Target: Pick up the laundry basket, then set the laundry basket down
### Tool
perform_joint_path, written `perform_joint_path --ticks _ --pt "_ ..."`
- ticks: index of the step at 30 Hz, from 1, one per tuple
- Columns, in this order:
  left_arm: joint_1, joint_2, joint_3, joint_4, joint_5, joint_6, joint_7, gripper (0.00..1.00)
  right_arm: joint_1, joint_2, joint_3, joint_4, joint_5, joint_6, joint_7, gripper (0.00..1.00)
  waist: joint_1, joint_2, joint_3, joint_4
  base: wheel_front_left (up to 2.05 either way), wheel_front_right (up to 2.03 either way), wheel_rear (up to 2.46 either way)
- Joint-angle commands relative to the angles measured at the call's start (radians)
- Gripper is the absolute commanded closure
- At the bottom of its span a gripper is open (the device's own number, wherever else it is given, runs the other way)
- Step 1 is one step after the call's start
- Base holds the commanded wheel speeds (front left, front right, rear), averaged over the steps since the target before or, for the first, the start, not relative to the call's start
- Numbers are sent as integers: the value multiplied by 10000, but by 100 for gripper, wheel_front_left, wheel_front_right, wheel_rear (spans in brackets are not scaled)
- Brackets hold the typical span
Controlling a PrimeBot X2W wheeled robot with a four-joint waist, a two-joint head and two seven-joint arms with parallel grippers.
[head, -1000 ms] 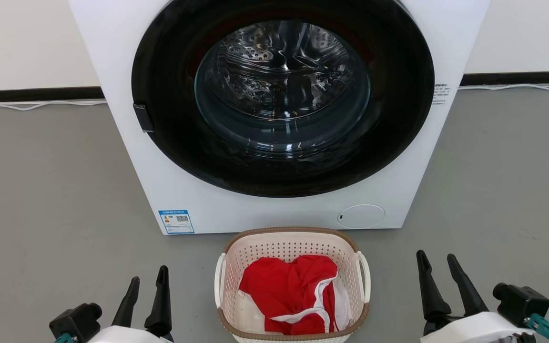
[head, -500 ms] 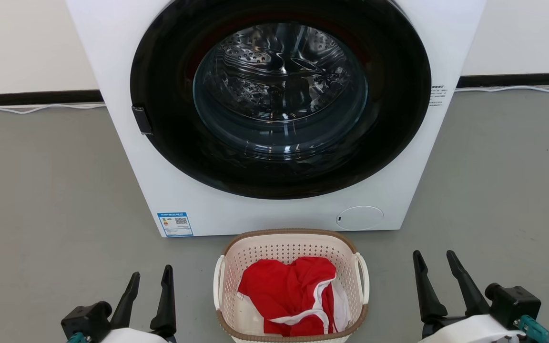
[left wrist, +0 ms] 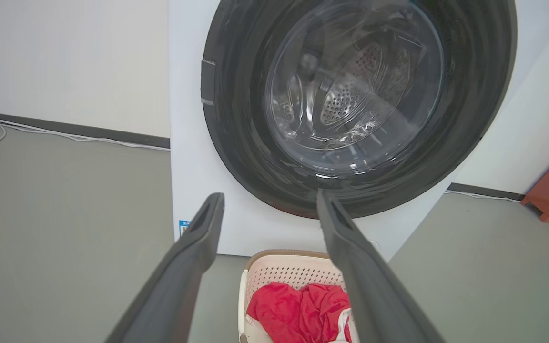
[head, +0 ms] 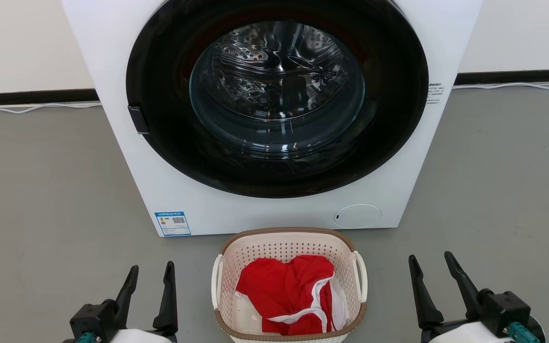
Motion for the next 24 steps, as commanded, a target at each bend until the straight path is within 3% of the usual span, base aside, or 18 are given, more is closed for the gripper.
perform_joint_path --ticks 1,24 --pt "-126 92 248 -322 335 80 -146 0 -220 -112 272 -264 -350 69 -214 0 0 0 1 -9 0 0 0" --pt "-228 96 233 -239 358 -37 -228 0 -288 -116 99 -159 -383 71 -295 0 0 0 243 16 0 0 0"
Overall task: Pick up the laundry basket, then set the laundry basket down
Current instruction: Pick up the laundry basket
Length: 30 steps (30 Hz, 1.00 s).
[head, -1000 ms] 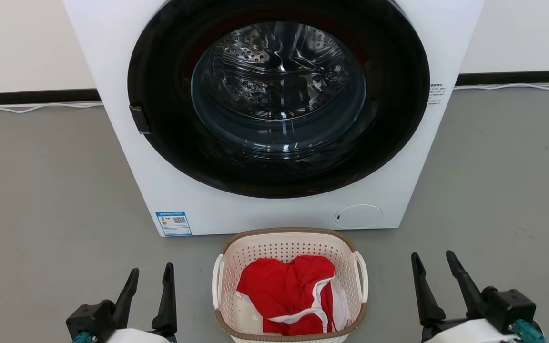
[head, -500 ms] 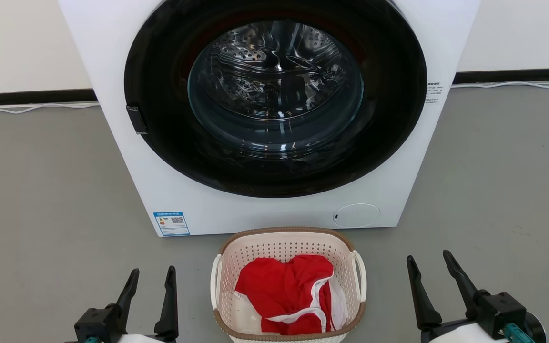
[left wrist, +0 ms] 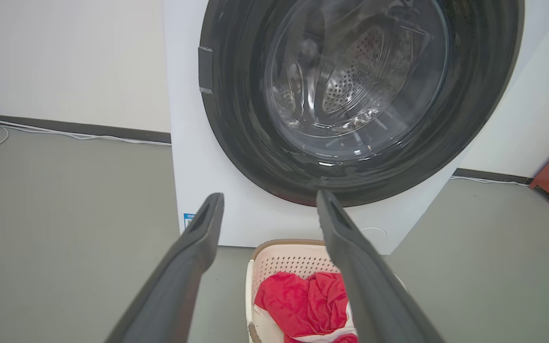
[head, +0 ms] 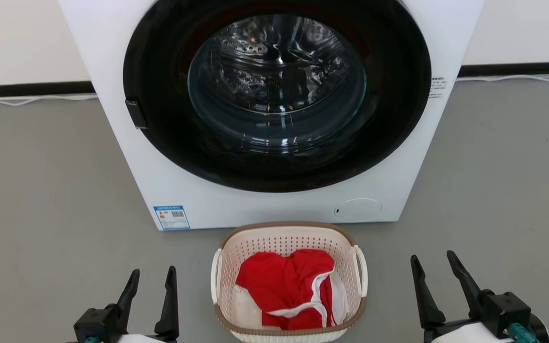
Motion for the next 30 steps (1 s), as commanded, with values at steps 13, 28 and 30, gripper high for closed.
perform_joint_path --ticks 13,28,30 --pt "-1653 81 -300 142 -461 76 -107 0 -1550 -99 -188 565 106 71 -139 0 0 0 2066 49 0 0 0" --pt "-4848 81 -1174 2236 -547 137 -107 0 -4598 -99 -612 3066 -1069 71 -139 0 0 0 5637 230 0 0 0" --pt "-5158 81 -1243 2541 -531 163 -107 0 -4958 -99 -665 3384 -1134 71 -139 0 0 0 5964 220 0 0 0"
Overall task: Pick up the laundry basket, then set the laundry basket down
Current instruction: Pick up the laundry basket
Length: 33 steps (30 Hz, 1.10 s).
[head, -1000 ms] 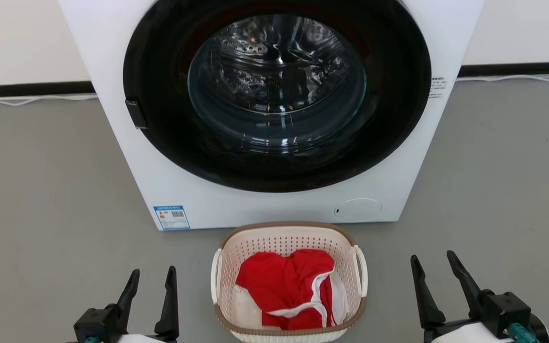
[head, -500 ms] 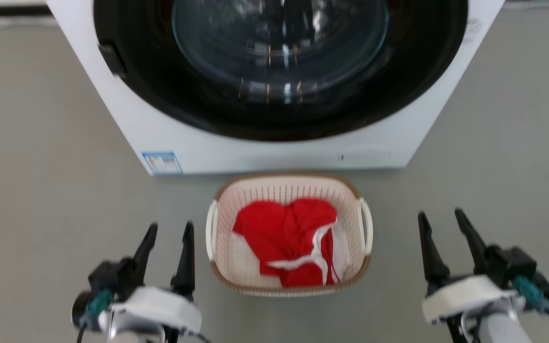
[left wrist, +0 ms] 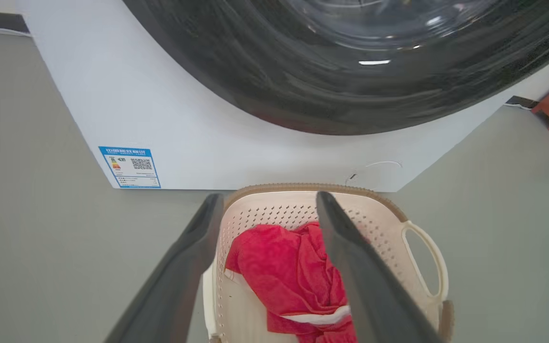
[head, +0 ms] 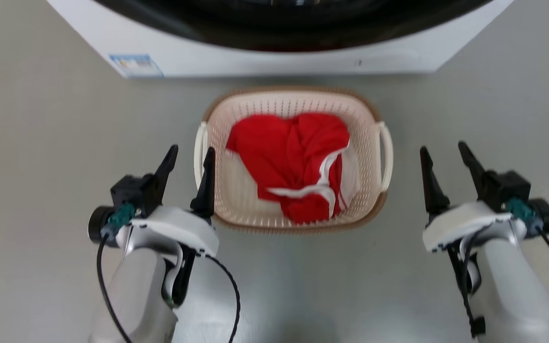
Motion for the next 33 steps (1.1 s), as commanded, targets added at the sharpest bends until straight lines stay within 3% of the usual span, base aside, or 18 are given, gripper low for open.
perform_joint_path --ticks 1,10,21,33 --pt "-218 137 219 -59 -10 113 -55 0 -164 18 200 -53 -93 62 -139 0 -1 0 747 66 0 0 0" --pt "-1590 137 248 1113 4 402 -55 0 -1617 18 35 1127 -599 62 -139 0 -1 0 2159 -48 0 0 0" --pt "-2715 137 613 2003 317 588 -55 0 -2117 18 235 997 -584 62 -139 0 -1 0 3441 -72 0 0 0" --pt "-3210 137 567 2282 404 375 -55 0 -2539 18 486 1109 -472 62 -139 0 -1 0 4245 28 0 0 0"
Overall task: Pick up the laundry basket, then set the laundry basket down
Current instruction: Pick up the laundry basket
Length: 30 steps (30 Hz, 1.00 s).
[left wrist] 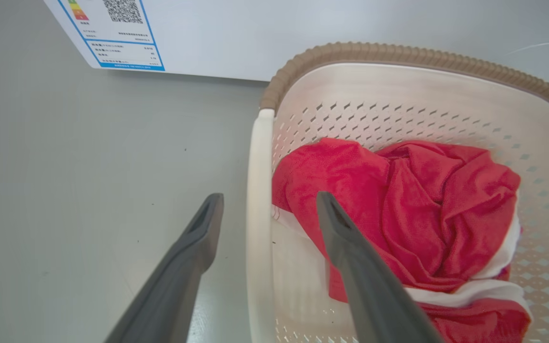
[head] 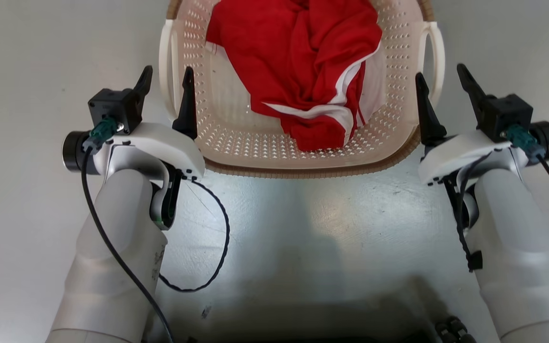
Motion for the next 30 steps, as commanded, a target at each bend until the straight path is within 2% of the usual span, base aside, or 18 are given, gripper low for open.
perform_joint_path --ticks 1,11,26,29,30 --pt "68 189 132 -106 10 -47 -51 0 165 84 250 -11 58 62 -138 0 0 0 135 8 0 0 0" --pt "-268 189 -297 350 -64 75 -51 0 -480 84 488 961 275 62 -138 0 0 0 482 -25 0 0 0" --pt "-680 189 -623 1387 -240 111 -51 0 -1092 84 682 2217 791 62 -138 0 0 0 420 -40 0 0 0" --pt "-724 189 -674 1531 -272 123 -51 0 -1125 84 764 2304 926 62 -138 7 0 0 426 -43 0 0 0" --pt "-733 189 -672 1549 -265 130 -51 0 -1127 84 786 2312 953 62 -138 15 0 0 433 -43 0 0 0"
